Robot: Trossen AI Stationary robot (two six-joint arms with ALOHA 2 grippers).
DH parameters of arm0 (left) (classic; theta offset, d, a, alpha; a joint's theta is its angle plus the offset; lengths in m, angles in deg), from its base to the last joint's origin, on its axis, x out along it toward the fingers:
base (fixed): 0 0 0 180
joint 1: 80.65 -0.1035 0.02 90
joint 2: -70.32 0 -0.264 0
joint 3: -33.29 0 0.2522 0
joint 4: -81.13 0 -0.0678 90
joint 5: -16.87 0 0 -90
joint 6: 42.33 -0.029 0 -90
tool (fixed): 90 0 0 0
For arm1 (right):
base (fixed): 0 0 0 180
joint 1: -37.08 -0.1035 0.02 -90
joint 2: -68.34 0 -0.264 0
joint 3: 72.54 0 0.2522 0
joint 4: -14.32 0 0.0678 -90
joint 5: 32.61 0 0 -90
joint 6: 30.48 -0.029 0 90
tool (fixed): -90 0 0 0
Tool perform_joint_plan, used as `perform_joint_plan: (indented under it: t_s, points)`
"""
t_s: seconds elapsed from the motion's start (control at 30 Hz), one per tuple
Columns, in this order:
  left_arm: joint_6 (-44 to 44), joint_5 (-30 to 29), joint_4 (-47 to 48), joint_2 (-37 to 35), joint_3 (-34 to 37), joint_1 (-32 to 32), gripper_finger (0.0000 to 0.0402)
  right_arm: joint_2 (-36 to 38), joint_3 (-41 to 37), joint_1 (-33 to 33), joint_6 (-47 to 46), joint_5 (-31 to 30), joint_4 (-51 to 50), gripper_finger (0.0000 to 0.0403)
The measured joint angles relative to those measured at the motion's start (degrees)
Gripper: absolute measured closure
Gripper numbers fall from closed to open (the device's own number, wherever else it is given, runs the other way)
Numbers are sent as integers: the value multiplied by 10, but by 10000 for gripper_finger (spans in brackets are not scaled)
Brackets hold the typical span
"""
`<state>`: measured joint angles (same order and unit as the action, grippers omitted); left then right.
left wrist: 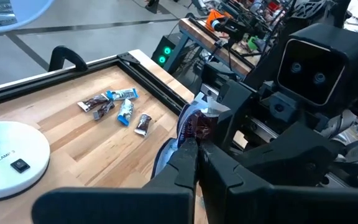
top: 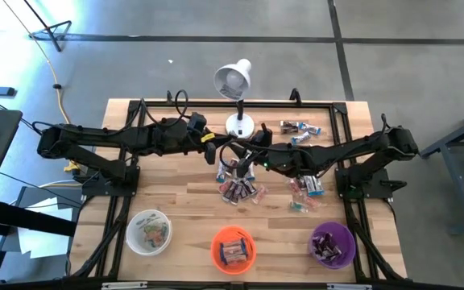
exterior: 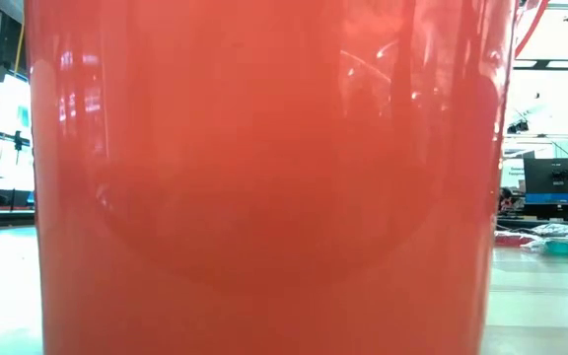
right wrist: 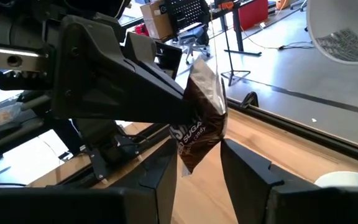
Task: Organize candy in baskets
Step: Put the brown chocolate bar into the purple bucket
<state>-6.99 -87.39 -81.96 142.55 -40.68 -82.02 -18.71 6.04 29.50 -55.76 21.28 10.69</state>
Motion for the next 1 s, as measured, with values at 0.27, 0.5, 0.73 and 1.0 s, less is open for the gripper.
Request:
perform_joint_plan:
  t_s: [0.27,0.5,0.73,1.0]
  points:
    - [-5,-1,1,0,0,-1,401,0,0,1,18,2,-18,280]
    - [-5,-2,0,0,0,-1,401,0,0,1,8,3,-22,280]
    - [2,-2,0,0,0,-1,401,1,0,1,-5,10,-22,280]
    - [11,11,-27,23,0,-1,401,1,-1,9,-19,25,-5,280]
